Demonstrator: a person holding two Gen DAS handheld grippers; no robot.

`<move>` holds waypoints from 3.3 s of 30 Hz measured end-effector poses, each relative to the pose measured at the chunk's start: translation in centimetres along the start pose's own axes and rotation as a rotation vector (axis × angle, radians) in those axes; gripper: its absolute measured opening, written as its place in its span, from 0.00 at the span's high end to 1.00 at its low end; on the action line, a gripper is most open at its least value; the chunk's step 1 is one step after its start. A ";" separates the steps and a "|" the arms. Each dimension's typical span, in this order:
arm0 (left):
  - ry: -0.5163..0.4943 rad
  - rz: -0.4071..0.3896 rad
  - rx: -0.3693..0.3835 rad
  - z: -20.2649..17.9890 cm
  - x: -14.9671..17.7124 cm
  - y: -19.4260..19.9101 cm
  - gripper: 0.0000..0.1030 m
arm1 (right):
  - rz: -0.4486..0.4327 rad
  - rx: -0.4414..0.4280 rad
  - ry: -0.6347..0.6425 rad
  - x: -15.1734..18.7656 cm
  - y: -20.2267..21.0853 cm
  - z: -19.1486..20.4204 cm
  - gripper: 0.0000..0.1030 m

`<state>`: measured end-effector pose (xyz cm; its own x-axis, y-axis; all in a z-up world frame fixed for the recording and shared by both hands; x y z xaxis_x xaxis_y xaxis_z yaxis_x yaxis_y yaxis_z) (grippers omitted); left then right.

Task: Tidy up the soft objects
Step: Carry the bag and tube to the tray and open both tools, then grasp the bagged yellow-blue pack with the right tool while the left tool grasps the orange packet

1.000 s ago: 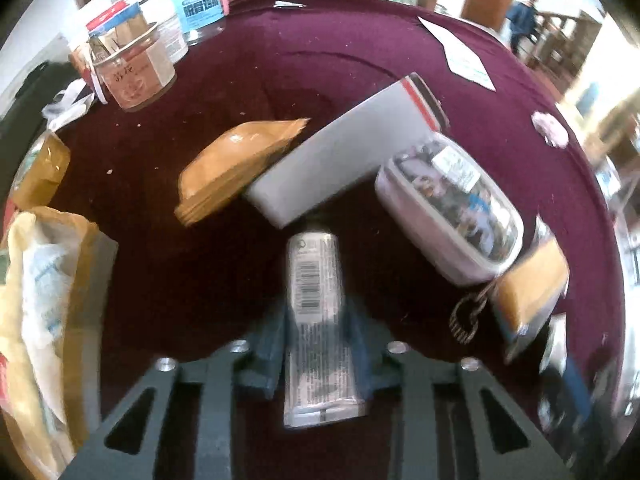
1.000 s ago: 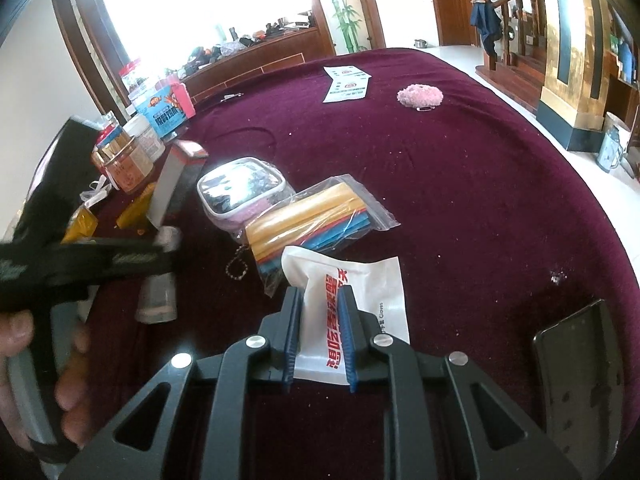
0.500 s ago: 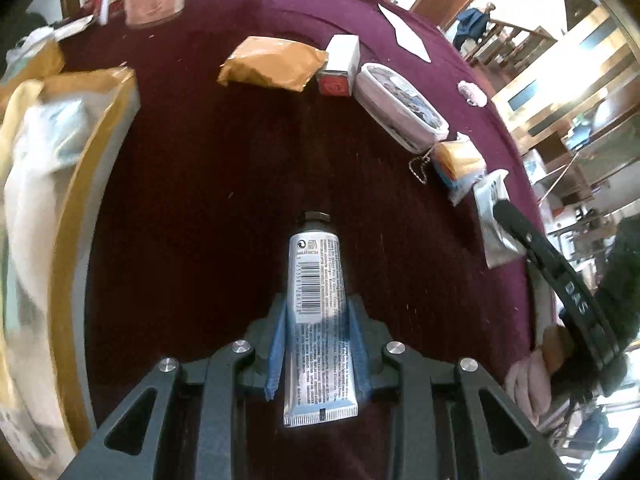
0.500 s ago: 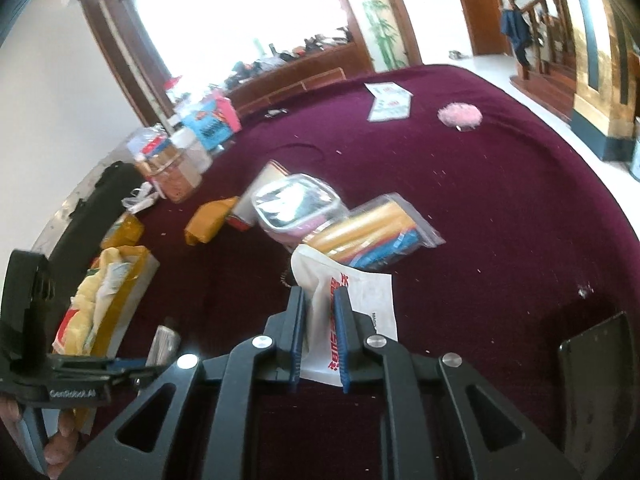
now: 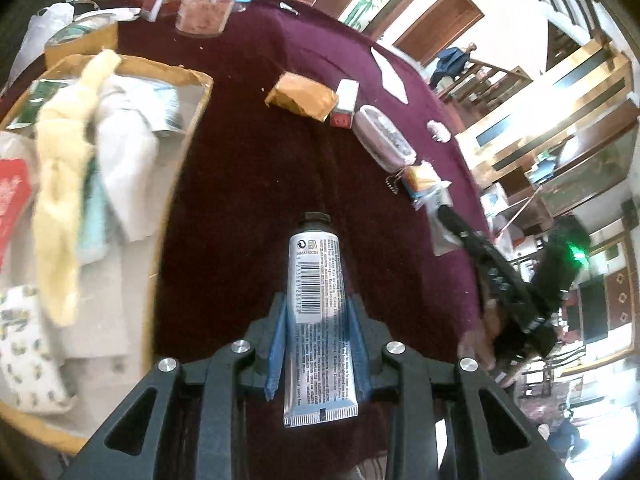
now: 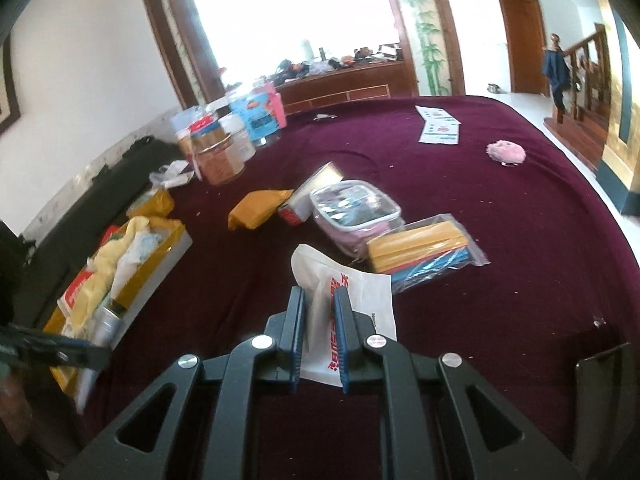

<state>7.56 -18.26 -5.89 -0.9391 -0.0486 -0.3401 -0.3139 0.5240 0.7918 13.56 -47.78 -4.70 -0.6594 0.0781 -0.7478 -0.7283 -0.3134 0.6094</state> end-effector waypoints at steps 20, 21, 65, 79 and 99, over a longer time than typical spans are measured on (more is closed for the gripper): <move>0.160 -0.106 0.008 10.8 0.5 7.3 0.71 | 0.091 -0.392 0.074 -1.8 -4.1 21.5 0.87; 0.151 -0.096 0.009 10.9 0.7 7.0 0.71 | 0.097 -0.396 0.070 -1.8 -4.4 21.7 0.87; -0.042 -0.149 -0.029 3.8 1.6 4.6 0.29 | 0.090 -0.200 -0.049 -3.3 -4.2 11.4 0.32; -0.027 -0.102 -0.029 -1.5 -1.7 0.2 0.28 | 0.231 0.299 -0.493 -5.0 -6.5 -7.7 0.32; 0.017 -0.031 -0.135 -6.9 -11.3 -8.1 0.28 | 0.164 0.298 -0.534 -4.6 -8.6 -8.5 0.36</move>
<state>19.74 -27.79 -5.00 -0.9305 -0.0778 -0.3579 -0.3578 0.4029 0.8424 24.48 -53.45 -8.70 -0.7131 0.5370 -0.4507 -0.5797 -0.0900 0.8098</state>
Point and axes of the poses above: each gripper's, at about its wrist camera, not at the fingertips, and y roughly against the way its jaws point, z to its left, x to its underside, the point moved 1 cm from there along -y, roughly the way its jaws point
